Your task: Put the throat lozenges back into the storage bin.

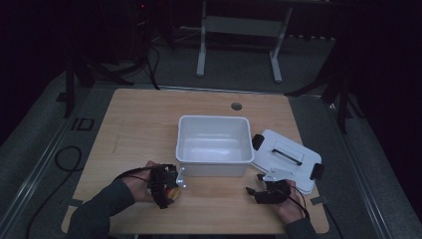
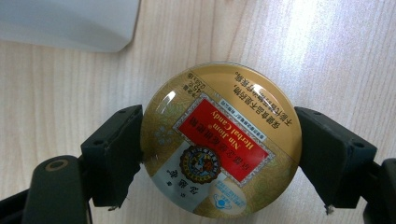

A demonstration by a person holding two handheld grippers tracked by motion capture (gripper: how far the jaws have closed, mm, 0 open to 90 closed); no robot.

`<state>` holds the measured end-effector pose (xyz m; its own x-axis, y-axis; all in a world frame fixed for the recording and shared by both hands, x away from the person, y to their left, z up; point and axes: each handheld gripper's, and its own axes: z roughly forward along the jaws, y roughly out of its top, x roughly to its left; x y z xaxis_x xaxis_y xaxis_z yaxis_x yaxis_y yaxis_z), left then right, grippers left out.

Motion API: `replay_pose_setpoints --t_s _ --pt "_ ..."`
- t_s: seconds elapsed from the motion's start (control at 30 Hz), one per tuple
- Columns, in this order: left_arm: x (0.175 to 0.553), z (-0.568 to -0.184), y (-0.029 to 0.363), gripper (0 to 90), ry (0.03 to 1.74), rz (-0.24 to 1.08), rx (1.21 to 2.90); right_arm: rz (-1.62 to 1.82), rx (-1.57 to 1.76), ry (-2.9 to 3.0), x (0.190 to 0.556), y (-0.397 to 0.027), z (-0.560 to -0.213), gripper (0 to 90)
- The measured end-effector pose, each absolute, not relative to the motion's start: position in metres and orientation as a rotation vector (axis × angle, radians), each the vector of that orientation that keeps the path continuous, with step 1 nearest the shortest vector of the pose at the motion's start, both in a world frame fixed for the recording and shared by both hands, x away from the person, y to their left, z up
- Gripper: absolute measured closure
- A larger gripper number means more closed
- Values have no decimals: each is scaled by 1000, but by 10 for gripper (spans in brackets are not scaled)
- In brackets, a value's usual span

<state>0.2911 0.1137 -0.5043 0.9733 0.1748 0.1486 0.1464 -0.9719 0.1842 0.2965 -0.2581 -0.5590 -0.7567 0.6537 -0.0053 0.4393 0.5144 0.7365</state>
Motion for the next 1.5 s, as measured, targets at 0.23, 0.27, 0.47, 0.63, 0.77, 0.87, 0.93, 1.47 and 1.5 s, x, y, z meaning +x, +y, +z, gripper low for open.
replay_pose_setpoints --t_s 0.23,0.27,0.47,0.63,0.77,0.87,0.93,1.47,1.5 --pt "291 -497 116 200 239 251 2937 1085 919 2476 297 -258 -559 301" --pt "291 -495 117 200 236 250 2936 1085 919 2476 297 -258 -559 302" --pt "290 -486 121 200 239 258 2919 1085 918 2476 297 -258 -559 302" --pt "291 -479 123 200 233 275 2915 1085 918 2476 297 -258 -559 301" --pt "292 -473 125 200 233 279 2910 1085 919 2476 297 -258 -559 302" --pt "292 -468 127 200 245 285 2899 1085 918 2476 297 -258 -559 301" --pt "292 -465 129 200 256 290 2885 1085 918 2477 297 -258 -559 301" --pt "296 -445 137 200 278 306 2857 1085 920 2476 296 -258 -559 301" --pt "297 -443 137 200 278 309 2855 1086 920 2476 296 -258 -559 301"
